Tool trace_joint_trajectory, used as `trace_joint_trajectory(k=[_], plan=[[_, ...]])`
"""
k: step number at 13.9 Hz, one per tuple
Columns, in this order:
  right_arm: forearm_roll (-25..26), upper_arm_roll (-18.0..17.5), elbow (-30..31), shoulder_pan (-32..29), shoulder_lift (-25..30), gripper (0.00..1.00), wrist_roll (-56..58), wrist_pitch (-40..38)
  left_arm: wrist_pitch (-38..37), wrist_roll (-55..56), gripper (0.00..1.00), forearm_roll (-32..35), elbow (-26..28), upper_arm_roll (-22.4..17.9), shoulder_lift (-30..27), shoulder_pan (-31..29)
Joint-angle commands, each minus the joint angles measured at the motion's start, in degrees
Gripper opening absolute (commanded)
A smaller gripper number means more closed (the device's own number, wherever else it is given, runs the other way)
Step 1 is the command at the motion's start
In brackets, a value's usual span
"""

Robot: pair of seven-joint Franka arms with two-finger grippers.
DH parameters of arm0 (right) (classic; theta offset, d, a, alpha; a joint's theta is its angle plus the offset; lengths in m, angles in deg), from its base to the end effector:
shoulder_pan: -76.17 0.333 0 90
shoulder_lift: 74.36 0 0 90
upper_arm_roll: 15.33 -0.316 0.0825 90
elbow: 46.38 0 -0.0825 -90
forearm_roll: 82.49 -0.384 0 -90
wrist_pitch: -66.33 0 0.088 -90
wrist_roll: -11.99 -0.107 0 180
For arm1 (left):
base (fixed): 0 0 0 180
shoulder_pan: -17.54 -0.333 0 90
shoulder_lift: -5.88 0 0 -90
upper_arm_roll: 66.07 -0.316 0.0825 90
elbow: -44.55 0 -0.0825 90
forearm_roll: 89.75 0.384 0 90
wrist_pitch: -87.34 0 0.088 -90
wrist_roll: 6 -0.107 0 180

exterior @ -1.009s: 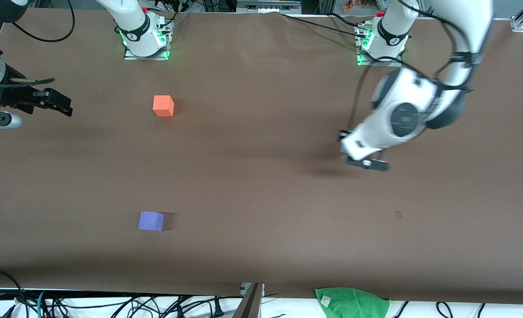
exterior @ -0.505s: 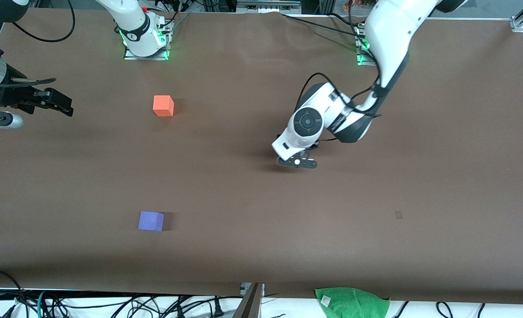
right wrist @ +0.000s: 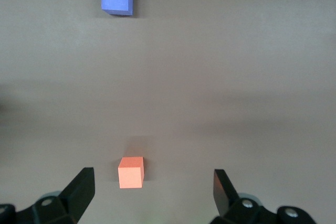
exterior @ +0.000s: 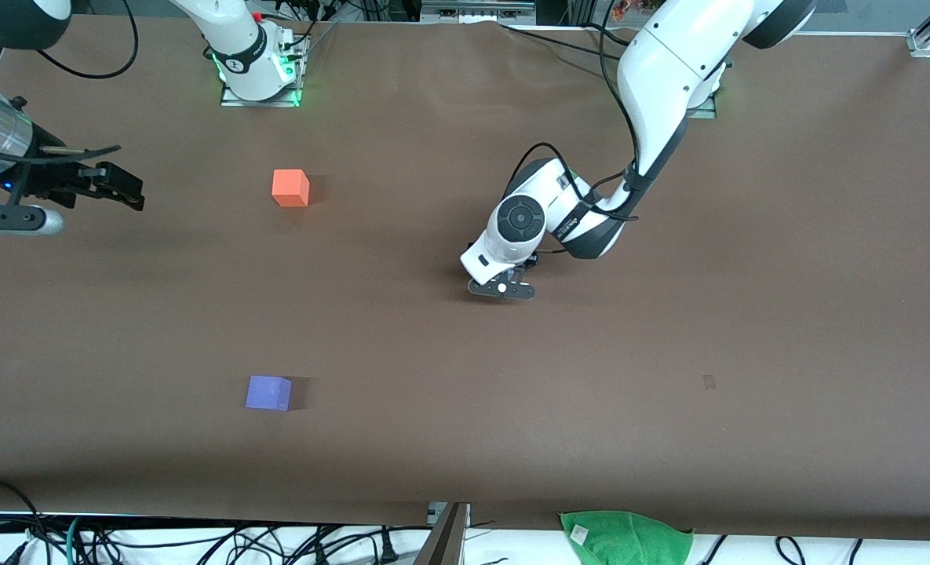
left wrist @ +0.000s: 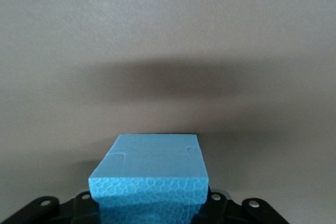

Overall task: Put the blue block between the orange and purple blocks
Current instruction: 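Set the cube down with the left gripper while the right gripper approaches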

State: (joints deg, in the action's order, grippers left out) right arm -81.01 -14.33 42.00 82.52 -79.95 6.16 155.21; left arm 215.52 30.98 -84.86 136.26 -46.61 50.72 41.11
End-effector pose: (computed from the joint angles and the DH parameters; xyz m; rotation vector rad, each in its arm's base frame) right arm 0.5775 0.0517 0.5808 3.1027 -0.0120 -0.1331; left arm 0.5192 -0.4431 0.1820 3.0538 -0.1249 -0.2938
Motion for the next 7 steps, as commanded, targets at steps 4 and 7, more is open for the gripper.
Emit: trace_joint_trajectory(k=[4, 7], plan=[[0.11, 0.05, -1.01, 3.14, -2.57, 1.00, 0.56, 1.56, -1.17, 0.81, 1.00, 1.70, -1.71, -0.47, -1.15, 0.26], [0.02, 0.05, -0.92, 4.71, -5.65, 1.00, 0.56, 2.79, -9.15, 0.81, 1.00, 1.44, -2.15, -0.39, -7.64, -0.54]])
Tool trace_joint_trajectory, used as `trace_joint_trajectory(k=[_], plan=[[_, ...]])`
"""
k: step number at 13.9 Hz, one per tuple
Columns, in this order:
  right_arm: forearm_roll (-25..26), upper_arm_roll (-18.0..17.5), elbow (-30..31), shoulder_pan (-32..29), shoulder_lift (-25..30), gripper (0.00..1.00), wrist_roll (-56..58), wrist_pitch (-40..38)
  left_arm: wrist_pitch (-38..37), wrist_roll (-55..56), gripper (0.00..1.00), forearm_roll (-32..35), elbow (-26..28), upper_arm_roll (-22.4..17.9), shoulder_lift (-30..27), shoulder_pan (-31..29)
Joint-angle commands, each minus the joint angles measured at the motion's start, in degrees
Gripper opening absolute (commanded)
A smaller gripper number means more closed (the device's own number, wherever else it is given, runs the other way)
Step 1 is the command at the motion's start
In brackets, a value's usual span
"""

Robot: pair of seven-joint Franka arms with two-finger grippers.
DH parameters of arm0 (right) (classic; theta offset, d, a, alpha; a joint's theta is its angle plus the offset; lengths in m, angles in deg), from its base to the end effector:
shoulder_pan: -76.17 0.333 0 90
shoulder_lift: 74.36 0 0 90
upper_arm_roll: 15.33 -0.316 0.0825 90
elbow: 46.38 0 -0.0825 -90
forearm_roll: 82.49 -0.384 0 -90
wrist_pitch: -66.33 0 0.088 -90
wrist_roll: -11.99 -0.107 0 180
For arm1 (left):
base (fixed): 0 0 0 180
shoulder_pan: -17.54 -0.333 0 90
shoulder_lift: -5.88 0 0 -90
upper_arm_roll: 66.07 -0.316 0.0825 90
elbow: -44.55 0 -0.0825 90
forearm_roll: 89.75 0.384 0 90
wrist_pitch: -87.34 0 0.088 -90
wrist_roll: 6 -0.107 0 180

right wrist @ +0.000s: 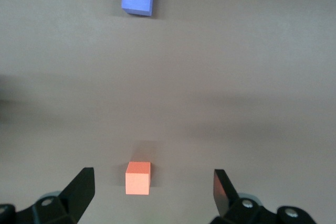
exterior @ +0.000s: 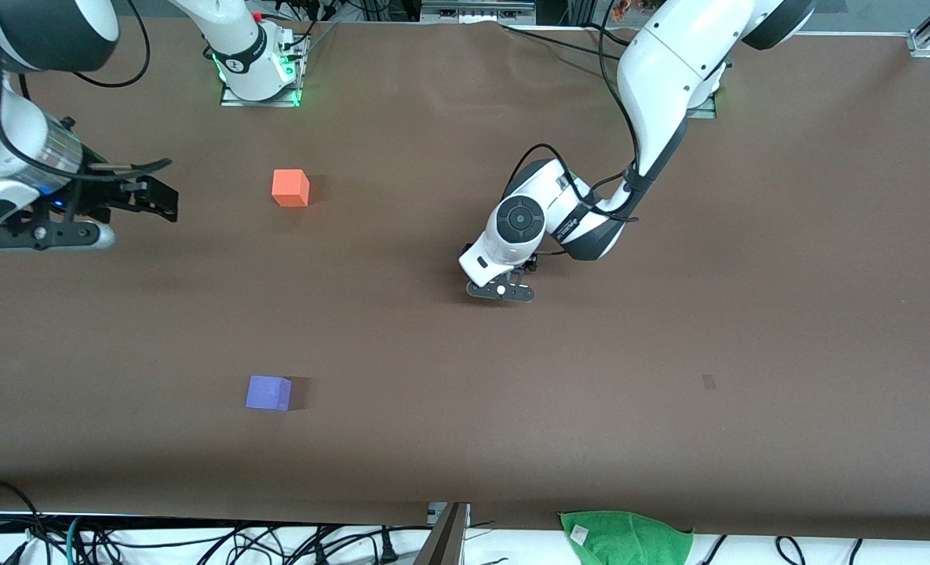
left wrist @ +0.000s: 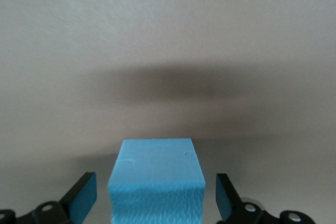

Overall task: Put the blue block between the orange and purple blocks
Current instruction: 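Set the cube down with the left gripper while the right gripper approaches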

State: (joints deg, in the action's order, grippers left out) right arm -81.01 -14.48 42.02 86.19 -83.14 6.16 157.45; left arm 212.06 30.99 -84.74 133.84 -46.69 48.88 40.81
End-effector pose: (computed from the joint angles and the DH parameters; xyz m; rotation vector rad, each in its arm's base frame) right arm 0.5900 0.0931 0.5509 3.0946 0.0932 -0.1568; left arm 0.5332 -0.4424 0.2153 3.0601 -0.1185 -0.2655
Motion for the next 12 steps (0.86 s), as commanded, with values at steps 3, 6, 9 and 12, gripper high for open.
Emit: trace_joint_trajectory(k=[3, 6, 9, 12], plan=[[-0.86, 0.12, -0.95, 3.94, -4.22, 1.00, -0.67, 3.09, -15.53, 0.10, 1.00, 1.15, 0.27, -0.30, -13.62, -2.70], [-0.95, 0.12, -1.04, 8.07, -6.59, 1.00, -7.15, 6.96, -23.19, -3.49, 1.00, 1.84, 0.01, -0.74, -20.38, -6.73], [-5.51, 0.12, -1.12, 12.64, -9.40, 1.00, -16.02, 10.82, -28.19, -14.28, 1.00, 1.15, -3.84, -0.30, -24.36, -15.16], [-6.23, 0.12, -1.13, 17.91, -13.18, 1.00, -24.11, 17.33, -38.21, -21.06, 1.00, 1.93, -10.35, -0.65, -24.45, -20.09]])
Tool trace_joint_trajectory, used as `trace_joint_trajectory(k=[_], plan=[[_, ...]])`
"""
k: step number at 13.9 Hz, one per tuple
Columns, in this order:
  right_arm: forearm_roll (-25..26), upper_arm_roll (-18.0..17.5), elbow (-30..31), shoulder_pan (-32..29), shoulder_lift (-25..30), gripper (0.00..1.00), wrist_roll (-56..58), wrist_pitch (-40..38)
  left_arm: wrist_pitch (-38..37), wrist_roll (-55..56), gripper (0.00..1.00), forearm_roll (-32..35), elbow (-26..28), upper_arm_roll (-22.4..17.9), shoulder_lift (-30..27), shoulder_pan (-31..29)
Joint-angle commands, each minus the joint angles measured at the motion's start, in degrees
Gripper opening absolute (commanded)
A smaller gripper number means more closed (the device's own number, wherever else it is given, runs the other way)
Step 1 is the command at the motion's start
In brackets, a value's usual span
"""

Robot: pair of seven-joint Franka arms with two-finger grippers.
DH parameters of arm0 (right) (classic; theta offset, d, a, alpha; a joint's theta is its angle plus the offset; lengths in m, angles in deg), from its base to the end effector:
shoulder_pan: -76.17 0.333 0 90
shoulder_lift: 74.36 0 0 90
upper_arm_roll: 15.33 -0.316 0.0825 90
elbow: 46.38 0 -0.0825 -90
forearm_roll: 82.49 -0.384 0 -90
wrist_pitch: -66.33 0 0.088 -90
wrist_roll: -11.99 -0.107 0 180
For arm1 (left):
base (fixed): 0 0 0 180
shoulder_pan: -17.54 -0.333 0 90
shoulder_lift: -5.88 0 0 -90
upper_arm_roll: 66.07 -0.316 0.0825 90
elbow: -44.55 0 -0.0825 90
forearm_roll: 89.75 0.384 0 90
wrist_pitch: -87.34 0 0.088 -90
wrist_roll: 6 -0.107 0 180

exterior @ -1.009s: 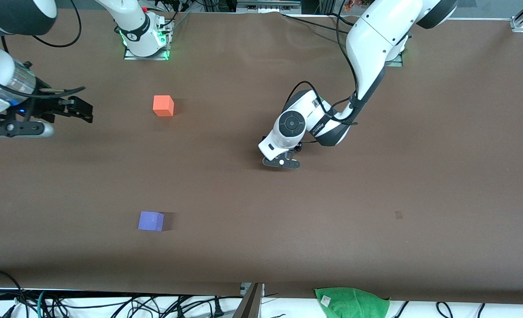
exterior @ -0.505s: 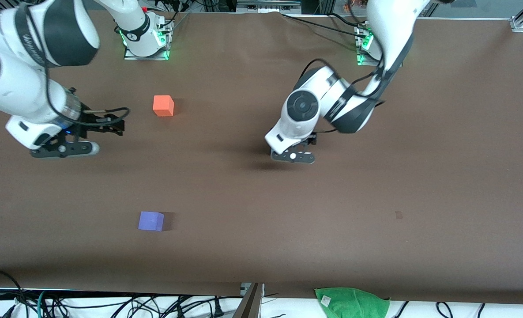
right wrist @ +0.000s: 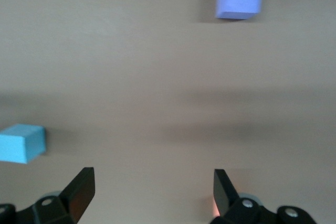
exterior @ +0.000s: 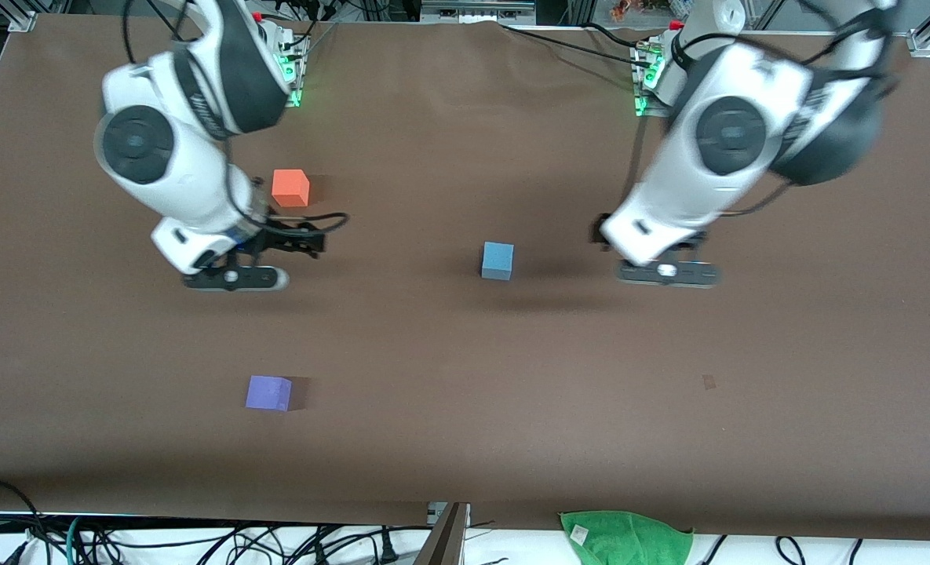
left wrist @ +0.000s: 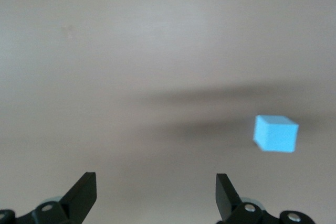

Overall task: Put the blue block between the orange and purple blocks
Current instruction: 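Grasp the light-blue cube with the right gripper while the left gripper withdraws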

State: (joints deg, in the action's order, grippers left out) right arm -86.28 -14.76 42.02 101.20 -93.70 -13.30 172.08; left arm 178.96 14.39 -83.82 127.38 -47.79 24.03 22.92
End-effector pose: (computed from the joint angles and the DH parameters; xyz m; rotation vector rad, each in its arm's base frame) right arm 0.5961 0.2778 0.4556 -3.1000 0.0512 0.0880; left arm 0.5975 -0.2213 0.5038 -3.0739 0.0923 0.2082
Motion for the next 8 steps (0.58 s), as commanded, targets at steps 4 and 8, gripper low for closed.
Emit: trace_joint_trajectory(k=[4, 8], plan=[[-0.87, 0.49, -3.66, 10.46, -9.55, 1.00, -16.96, 12.00, -5.57, -15.27, 1.00, -0.39, -4.87, 1.06, -2.33, -13.00], [-0.17, 0.67, -9.11, 16.45, -16.85, 1.00, -25.49, 14.39, -8.11, -21.09, 1.00, -0.48, -4.78, 0.45, -4.44, -15.92]])
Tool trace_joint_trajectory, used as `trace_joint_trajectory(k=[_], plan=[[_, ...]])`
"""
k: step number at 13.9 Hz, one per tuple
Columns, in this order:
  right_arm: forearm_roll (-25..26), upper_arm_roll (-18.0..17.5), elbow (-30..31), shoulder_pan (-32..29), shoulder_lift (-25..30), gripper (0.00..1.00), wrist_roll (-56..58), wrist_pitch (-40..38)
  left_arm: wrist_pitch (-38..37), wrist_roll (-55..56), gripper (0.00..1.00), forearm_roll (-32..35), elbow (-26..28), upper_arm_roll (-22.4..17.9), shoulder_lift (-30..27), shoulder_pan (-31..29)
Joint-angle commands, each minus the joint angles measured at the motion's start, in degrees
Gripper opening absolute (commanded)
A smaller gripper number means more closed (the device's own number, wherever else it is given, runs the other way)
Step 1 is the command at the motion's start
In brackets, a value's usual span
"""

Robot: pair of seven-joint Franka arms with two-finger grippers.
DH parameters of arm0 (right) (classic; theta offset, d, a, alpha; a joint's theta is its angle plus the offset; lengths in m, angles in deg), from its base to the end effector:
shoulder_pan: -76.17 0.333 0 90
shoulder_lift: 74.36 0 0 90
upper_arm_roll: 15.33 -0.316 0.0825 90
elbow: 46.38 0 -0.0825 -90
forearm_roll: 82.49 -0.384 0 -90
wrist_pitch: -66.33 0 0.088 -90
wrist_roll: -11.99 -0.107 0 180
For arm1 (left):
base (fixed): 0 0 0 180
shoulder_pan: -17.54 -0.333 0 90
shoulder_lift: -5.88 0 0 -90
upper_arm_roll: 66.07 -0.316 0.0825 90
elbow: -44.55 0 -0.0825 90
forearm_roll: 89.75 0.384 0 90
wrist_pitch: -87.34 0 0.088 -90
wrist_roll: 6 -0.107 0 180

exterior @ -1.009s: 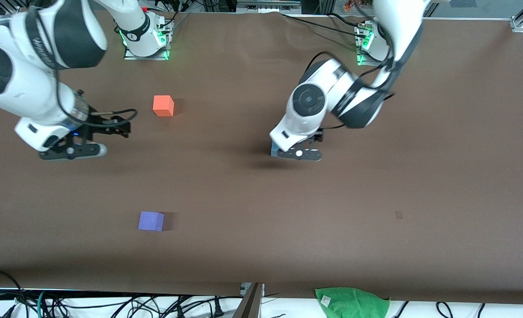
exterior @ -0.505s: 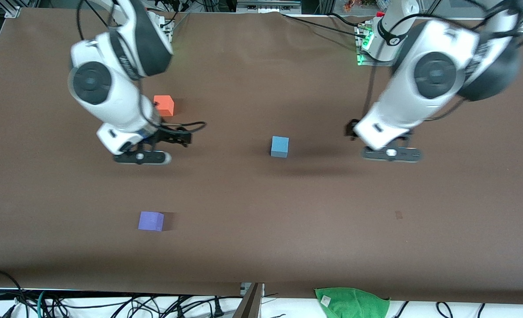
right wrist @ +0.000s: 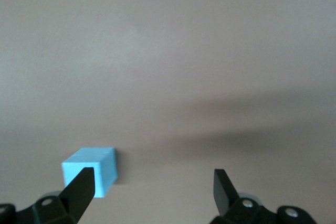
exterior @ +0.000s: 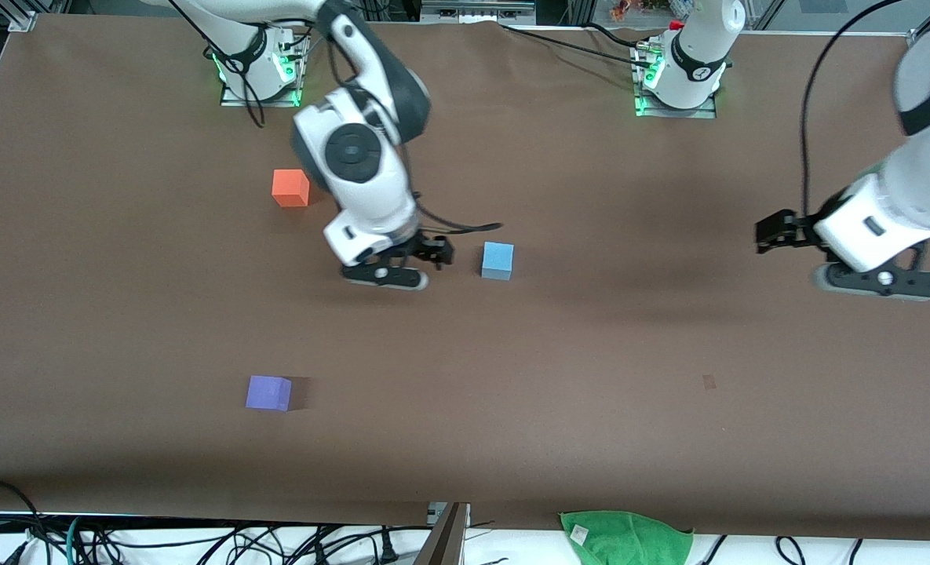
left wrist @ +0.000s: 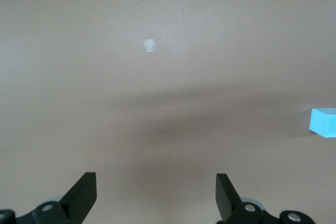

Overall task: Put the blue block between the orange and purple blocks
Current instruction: 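Grasp the light-blue cube with the right gripper while the left gripper withdraws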

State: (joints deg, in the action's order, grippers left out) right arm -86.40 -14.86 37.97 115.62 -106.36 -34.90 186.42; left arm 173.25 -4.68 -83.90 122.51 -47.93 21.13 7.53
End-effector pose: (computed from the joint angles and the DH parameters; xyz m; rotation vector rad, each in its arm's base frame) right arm 0.5515 0.4518 0.3598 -3.0453 0.2579 -0.0149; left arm 0.6202 -0.0510 0.5665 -3.1028 0.1734 0.1753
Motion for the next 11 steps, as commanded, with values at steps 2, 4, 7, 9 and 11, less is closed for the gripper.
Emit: trace_joint_trajectory(k=[2, 4, 7, 9, 11], plan=[[0.05, 0.94, -6.03, 3.96, -6.22, 1.00, -7.06, 1.72, -4.77, -2.20, 1.00, -0.05, 0.00, 0.41, -1.98, -0.88], [1.45, 0.94, -6.03, 5.28, -7.71, 1.00, -8.12, 3.21, -6.80, -4.04, 1.00, 0.30, 0.00, 0.32, -2.06, -1.68], [2.16, 1.03, -6.56, 7.83, -10.26, 1.00, -10.83, 4.97, -4.18, -4.75, 1.00, -1.89, 3.94, -3.87, -5.57, -0.46], [2.42, 1.03, -7.00, 9.15, -11.76, 1.00, -13.13, 6.99, 1.77, -4.14, 1.00, -3.91, 12.17, -10.19, -11.53, 5.24], [2.42, 1.03, -8.05, 9.86, -13.16, 1.00, -13.13, 7.44, 8.54, -4.22, 1.00, -4.01, 17.29, -16.00, -15.23, 10.51]])
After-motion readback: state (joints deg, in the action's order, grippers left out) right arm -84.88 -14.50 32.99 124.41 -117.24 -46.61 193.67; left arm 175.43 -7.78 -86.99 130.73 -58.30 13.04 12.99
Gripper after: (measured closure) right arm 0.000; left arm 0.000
